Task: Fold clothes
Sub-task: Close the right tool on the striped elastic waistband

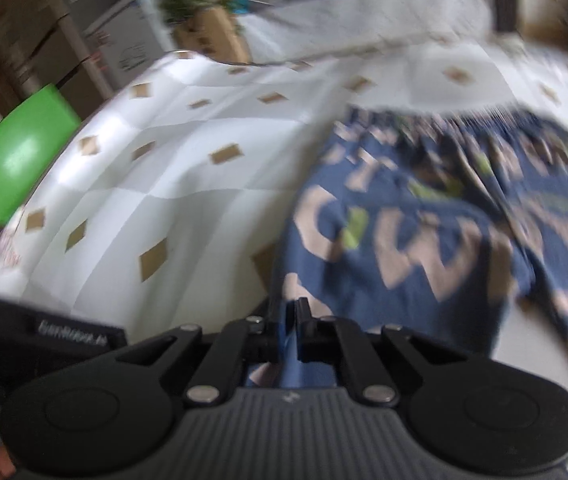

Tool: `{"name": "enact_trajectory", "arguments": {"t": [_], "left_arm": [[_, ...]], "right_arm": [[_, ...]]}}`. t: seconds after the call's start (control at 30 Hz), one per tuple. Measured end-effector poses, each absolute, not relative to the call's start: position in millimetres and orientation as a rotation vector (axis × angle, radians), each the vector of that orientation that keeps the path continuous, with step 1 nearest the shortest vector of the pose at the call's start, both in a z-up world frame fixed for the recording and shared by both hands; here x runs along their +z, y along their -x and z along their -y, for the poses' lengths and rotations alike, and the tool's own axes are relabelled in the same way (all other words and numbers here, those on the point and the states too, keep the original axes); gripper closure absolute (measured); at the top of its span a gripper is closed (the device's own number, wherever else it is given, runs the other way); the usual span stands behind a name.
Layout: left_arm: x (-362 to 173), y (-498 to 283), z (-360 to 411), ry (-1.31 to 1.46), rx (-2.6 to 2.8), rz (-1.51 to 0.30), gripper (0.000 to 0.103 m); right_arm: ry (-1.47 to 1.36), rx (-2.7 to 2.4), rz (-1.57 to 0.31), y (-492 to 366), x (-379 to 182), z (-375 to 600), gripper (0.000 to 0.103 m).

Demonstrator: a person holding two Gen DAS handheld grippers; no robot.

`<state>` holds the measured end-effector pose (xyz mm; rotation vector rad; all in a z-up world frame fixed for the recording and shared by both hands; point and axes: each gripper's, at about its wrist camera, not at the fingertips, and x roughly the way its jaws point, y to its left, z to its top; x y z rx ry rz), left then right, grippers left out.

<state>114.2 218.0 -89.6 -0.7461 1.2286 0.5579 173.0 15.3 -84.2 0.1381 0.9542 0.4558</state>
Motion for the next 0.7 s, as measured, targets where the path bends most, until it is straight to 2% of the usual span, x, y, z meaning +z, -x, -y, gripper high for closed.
{"name": "enact_trajectory", "arguments": {"t": [0.17, 0.27, 0.5, 0.7], "left_arm": [[-88, -118, -208, 0.707, 0.529, -1.230, 0.048], [-87, -120, -201, 0.675, 0.511, -1.233, 0.048], [-86, -119, -196, 0.649, 0.493, -1.230, 0.048], [-86, -117, -194, 0.638, 0.498, -1.226, 0.047]], "right_arm": [[-0.125, 0.401, -0.969, -174, -87, -13, 0.091], [-0.132, 0.403, -0.970, -175, -88, -13, 0.090], [-0.091, 0.511, -0.895, -185, -74, -19, 0.073], [0.065, 0.569, -0.836, -182, -74, -42, 0.068]]}}
